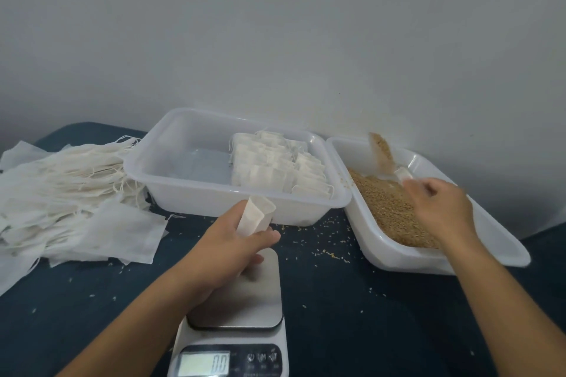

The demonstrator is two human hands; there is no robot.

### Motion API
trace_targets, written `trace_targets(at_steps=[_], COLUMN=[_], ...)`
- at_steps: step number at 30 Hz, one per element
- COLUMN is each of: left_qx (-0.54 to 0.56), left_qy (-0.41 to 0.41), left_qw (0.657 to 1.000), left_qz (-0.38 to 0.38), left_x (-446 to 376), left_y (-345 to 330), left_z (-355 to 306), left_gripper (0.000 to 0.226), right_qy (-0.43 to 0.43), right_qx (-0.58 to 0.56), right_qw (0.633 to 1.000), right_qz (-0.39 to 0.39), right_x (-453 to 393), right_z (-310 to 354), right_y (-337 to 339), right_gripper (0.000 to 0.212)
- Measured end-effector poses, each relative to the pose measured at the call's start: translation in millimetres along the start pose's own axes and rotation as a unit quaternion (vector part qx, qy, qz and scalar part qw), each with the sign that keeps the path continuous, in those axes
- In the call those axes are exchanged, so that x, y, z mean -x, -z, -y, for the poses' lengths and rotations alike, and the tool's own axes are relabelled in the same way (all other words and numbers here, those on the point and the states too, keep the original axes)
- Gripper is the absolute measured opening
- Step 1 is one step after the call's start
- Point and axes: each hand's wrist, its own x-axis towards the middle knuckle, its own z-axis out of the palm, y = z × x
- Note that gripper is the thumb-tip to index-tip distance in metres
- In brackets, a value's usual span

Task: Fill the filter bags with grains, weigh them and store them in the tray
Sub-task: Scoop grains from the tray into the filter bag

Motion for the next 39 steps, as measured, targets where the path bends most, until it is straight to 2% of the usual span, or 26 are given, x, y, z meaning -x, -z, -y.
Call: trace_targets(at_steps=[4, 5, 8, 11, 21, 30, 39], left_qx=[-0.006, -0.016, -0.057, -0.110, -0.143, -0.204, -0.229], left_qy=[-0.016, -0.023, -0.033, -0.043, -0.072, -0.076, -0.081], left_qw=[1.000, 1.000, 0.998, 0.993, 0.987, 0.976, 0.970], left_qz=[0.006, 0.005, -0.010, -0.022, -0.024, -0.004, 0.023], left_x=[0, 0, -2, -4, -8, -7, -5], left_y=[5, 6, 10, 15, 19, 16, 15], left_z=[-2, -2, -2, 1, 2, 6, 5], left_gripper=[0.030, 0.030, 0.030, 0.033, 0.029, 0.023, 0.025], right_qy=[0.047, 0.054, 0.084, 0.119, 0.183, 0.239, 0.281], right_qx=[-0.127, -0.156, -0.193, -0.191, -0.048, 0.050, 0.101], right_qw=[0.990, 0.985, 0.971, 0.959, 0.939, 0.916, 0.898], right_qz=[0.029, 0.050, 0.111, 0.170, 0.287, 0.318, 0.323], right_x=[30, 37, 56, 65, 59, 51, 45], right_z=[31, 39, 58, 70, 77, 109, 131], right_y=[16, 20, 31, 38, 55, 75, 78], right_gripper=[0.023, 0.022, 0.034, 0.025, 0.030, 0.027, 0.035])
